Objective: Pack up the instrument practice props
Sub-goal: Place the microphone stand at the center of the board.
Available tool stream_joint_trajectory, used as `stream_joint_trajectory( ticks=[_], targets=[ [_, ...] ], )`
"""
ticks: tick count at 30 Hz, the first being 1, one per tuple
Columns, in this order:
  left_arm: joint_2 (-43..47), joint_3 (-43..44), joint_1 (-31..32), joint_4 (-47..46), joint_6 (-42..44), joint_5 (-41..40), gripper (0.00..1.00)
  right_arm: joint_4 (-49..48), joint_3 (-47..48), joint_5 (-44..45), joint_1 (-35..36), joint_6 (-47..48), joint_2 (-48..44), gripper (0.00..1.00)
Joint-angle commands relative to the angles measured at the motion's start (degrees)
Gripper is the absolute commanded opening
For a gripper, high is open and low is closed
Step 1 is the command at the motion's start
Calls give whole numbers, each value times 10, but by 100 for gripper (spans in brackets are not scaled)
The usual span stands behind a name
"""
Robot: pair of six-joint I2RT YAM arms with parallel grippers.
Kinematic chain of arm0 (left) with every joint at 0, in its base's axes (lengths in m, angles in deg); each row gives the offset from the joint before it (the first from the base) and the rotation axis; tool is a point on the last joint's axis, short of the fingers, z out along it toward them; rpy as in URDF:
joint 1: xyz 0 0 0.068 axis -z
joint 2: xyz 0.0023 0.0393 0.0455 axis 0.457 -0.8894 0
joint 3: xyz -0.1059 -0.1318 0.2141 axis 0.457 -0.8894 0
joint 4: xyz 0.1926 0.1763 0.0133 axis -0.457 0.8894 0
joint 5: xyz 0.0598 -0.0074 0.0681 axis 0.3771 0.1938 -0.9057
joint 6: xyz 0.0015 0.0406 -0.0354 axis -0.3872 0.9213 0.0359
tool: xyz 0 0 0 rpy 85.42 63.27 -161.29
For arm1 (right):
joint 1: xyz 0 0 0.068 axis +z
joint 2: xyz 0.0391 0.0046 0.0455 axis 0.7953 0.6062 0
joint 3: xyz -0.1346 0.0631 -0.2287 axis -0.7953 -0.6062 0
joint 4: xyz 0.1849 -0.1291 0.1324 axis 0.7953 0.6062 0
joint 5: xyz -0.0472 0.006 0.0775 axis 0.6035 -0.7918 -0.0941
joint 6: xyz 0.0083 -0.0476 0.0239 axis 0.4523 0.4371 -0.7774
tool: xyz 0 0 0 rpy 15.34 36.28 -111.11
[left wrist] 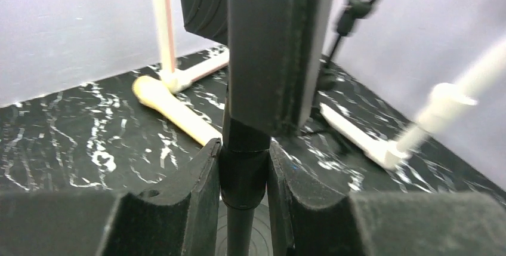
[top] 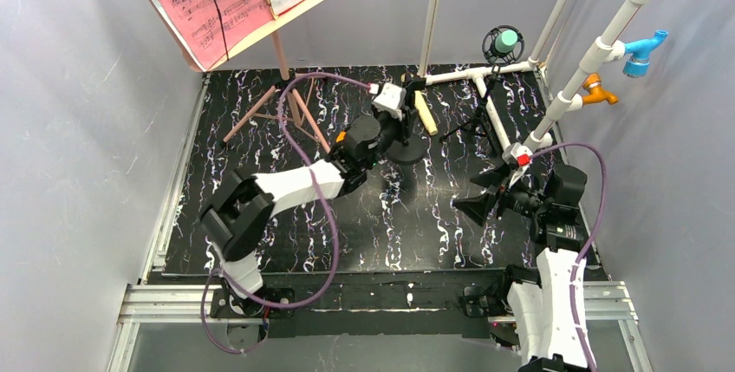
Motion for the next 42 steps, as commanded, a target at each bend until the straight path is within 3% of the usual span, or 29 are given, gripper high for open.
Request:
stream_joint_trajectory(
  ticks=[1,7,26,28,30,32,37,39,42],
  targets=[
    [-83,107,-30,-66,46,-125,0,-66,-19,58,-15,-33,-40,98],
    [-208,257,-69,-29,25,-257,0,-80,-26,73,-20,-46,-50,98],
    [-413,520,-159,71,10,-143,0,-114,-41,62,-49,-74,-70,98],
    [-429,538,-165,80,7,-135,9,-115,-42,59,-52,-75,-70,98],
    [-439,547,-169,89,6,-113,30,-120,-43,57,-54,-78,-69,98],
    [-440,538,-169,90,9,-88,43,-127,-46,56,-55,-83,-69,98],
    [-368,411,-151,66,35,-68,86,-132,-48,57,-58,-86,-67,98],
    [-326,353,-144,63,34,-71,96,-134,-49,56,-60,-87,-67,98],
    [-253,264,-140,63,7,-58,98,-132,-48,54,-64,-85,-68,98]
  ],
)
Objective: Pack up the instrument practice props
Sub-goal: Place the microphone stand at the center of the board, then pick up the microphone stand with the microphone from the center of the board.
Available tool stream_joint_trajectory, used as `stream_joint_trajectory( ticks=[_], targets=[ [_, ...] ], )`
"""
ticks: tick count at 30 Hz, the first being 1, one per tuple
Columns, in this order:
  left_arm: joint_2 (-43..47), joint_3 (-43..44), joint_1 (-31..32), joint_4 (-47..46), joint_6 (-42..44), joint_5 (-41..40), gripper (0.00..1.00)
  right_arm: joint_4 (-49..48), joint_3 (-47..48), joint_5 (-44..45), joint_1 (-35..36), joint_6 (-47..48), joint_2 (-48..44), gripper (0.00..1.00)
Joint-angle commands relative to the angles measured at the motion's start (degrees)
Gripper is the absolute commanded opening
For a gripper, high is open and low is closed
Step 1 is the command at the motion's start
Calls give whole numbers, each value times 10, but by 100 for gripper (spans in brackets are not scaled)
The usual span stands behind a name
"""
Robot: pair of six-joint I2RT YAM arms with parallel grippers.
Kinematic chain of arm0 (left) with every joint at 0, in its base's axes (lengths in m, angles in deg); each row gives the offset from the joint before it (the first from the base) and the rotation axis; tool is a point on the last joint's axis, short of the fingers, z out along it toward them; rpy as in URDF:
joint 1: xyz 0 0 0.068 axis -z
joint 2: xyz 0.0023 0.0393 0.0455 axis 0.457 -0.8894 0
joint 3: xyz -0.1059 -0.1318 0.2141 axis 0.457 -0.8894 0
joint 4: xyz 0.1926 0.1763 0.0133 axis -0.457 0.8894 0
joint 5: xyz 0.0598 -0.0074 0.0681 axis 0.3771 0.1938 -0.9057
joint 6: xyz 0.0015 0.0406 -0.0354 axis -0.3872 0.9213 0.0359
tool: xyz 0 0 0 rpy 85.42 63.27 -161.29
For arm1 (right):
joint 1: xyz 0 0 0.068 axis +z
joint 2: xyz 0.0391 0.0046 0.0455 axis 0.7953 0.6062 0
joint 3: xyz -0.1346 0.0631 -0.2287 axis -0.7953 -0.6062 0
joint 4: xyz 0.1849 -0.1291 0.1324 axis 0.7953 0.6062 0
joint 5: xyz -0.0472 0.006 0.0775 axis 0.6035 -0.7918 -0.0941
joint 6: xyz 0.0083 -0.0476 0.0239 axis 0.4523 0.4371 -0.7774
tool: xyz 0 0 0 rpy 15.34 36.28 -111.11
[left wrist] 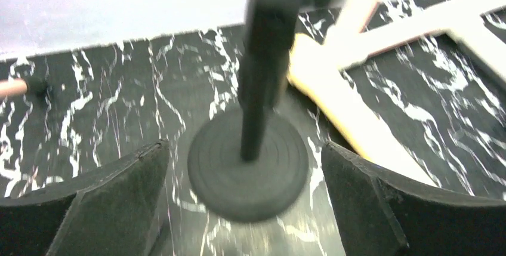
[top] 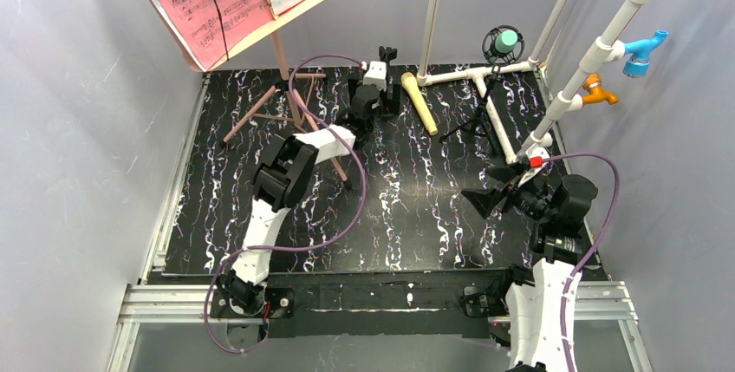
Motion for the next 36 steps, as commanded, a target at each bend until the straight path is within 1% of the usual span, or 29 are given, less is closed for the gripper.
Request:
stream_joint_trajectory(
  ticks=[1,5,7,11,12,14,17,20,22,25,29,32,34,36],
  targets=[
    [147,-106,15,-21,-26,32,98,-23,-2,-10,-10,-4,-3,98],
    [251,-214,16,-21,-82,124,98,-17,-1,-15,-16,3,-1,98],
    [303,-260,16,-21,-95,201,98,-12,1,-18,-19,8,1,98],
    [388,-346,11,-18,-134,394,98,-6,1,-30,-24,15,12,98],
    [407,-363,8,-16,-151,420,98,-2,3,-33,-24,19,15,98],
    [452,-400,2,-14,-184,461,98,5,4,-38,-25,27,22,98],
    [512,-447,-8,-9,-224,496,98,19,8,-40,-29,45,33,99],
    [572,-485,-19,9,-227,542,98,29,9,-46,-33,54,42,98],
    [611,-502,-30,47,-213,575,98,33,10,-52,-34,57,48,98],
    [668,-527,-38,119,-170,588,98,35,11,-61,-34,62,58,98],
    [739,-561,-41,212,-93,593,98,58,21,-53,-35,76,70,98],
    [784,-584,-41,274,-35,561,98,96,33,-31,-35,107,73,98],
    [806,-599,-40,290,-20,536,98,116,43,-23,-35,120,70,98],
    [824,-597,-40,311,-8,520,98,122,55,-22,-34,117,69,98]
  ],
)
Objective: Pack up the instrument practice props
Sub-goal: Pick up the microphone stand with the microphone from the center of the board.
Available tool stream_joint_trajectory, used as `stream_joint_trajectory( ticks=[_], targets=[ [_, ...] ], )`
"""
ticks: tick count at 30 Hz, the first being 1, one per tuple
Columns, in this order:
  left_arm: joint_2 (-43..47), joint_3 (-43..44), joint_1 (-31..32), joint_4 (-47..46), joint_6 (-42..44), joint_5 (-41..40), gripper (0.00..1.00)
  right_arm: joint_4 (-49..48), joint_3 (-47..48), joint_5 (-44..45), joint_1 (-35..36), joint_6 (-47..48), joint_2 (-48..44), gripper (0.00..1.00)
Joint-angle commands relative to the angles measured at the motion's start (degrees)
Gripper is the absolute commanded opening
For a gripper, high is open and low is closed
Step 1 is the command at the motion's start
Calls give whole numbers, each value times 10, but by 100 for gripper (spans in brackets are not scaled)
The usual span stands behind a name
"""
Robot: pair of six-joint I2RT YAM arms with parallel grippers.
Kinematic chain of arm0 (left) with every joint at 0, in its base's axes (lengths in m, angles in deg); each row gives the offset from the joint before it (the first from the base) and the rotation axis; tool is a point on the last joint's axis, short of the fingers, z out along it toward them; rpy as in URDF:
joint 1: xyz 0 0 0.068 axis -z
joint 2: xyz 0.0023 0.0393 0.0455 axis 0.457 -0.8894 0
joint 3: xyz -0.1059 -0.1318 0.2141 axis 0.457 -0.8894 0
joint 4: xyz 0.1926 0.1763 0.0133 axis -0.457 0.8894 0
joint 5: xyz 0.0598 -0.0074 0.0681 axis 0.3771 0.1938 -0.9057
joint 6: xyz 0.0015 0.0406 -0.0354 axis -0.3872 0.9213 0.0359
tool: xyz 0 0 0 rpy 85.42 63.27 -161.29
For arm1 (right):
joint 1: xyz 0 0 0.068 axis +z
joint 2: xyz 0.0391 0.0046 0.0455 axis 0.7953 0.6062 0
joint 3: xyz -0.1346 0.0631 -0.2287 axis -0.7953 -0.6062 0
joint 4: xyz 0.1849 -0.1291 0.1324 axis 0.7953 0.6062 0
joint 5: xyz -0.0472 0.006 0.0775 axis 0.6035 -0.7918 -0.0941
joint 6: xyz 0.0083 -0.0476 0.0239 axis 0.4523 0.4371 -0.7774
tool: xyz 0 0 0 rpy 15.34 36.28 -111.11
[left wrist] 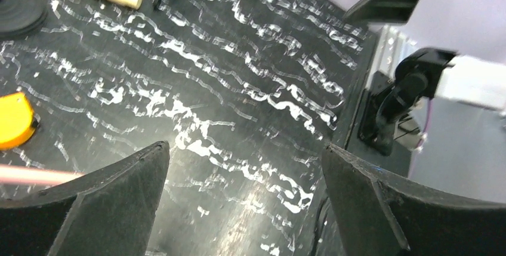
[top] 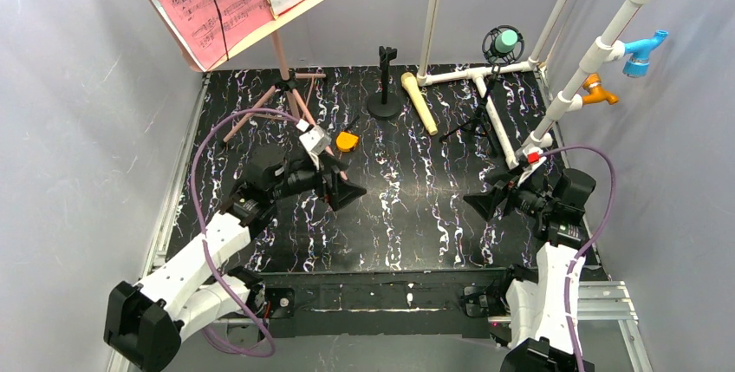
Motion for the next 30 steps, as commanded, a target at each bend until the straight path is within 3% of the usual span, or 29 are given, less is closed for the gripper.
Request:
stream_joint_trajectory(
  ticks=[1,8,19,23,30],
  targets=[
    [40,1,-2,100,71,-43,98,40,55,12,-2,32,-1,99],
    [52,15,-2,164,102,-116,98,190,151,66,-2,170,33,98],
    [41,31,-2,190,107,-129,98,483,319,174,43,449,150,98],
    [36,38,-3,203,117,-137,98,527,364,242,110,511,178,98],
    [34,38,-5,214,155,-111,98,500,433,361,265,494,220,98]
  ],
)
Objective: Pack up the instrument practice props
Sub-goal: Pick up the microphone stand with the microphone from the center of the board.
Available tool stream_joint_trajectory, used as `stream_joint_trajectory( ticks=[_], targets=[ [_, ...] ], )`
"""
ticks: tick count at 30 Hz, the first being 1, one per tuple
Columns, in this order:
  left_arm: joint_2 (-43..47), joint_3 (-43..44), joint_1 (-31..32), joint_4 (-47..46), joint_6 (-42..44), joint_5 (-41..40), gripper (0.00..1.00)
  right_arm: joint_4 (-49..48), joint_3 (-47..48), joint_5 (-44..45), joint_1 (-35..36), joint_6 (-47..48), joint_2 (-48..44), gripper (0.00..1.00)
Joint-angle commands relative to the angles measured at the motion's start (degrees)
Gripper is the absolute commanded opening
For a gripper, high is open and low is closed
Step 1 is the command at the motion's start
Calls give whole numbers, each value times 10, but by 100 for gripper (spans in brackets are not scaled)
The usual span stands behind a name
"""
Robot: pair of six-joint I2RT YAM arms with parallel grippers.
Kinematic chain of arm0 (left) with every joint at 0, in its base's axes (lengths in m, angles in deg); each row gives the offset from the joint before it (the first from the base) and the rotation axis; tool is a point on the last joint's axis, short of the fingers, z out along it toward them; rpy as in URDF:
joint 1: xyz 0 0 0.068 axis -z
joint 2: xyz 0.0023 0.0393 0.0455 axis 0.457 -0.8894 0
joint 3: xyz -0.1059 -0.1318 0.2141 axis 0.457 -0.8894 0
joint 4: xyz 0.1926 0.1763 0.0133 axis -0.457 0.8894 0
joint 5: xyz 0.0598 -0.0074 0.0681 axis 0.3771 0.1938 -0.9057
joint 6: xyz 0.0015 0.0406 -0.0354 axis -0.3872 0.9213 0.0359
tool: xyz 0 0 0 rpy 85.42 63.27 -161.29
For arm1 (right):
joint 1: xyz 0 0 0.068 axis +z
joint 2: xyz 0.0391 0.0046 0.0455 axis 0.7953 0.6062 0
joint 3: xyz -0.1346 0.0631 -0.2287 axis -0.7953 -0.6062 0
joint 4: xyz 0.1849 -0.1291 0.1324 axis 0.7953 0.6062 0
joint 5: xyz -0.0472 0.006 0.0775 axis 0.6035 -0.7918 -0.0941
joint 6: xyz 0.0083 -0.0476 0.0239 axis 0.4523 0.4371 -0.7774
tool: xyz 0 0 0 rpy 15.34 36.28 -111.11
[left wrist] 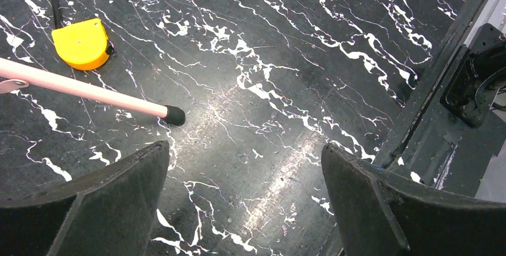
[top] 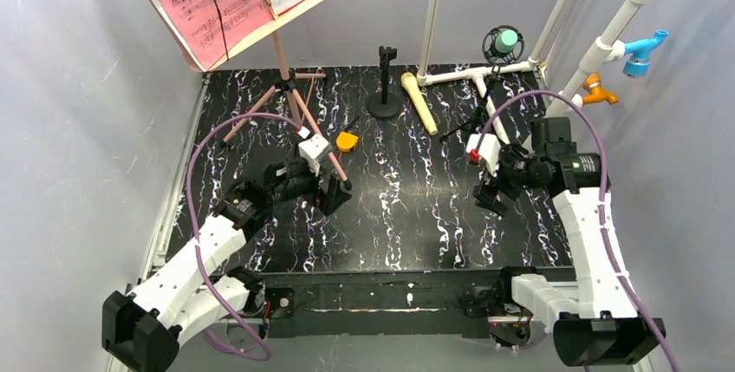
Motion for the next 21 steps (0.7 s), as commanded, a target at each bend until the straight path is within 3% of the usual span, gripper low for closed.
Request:
stream_joint_trajectory(
  ticks=[1,13,17,21],
  targets=[
    [0,15,-4,10,34,18,98,-6,73,80,66,4,36,98],
    [-30,25,-6,34,56,-11,98,-99,263,87,101,-137,165,98],
    [-29,24,-7,35,58,-14,98,-212,271,141,103,-292,184,98],
    [-27,25,-8,36,60,-16,98,-317,285,282,104,-454,210,98]
  ],
)
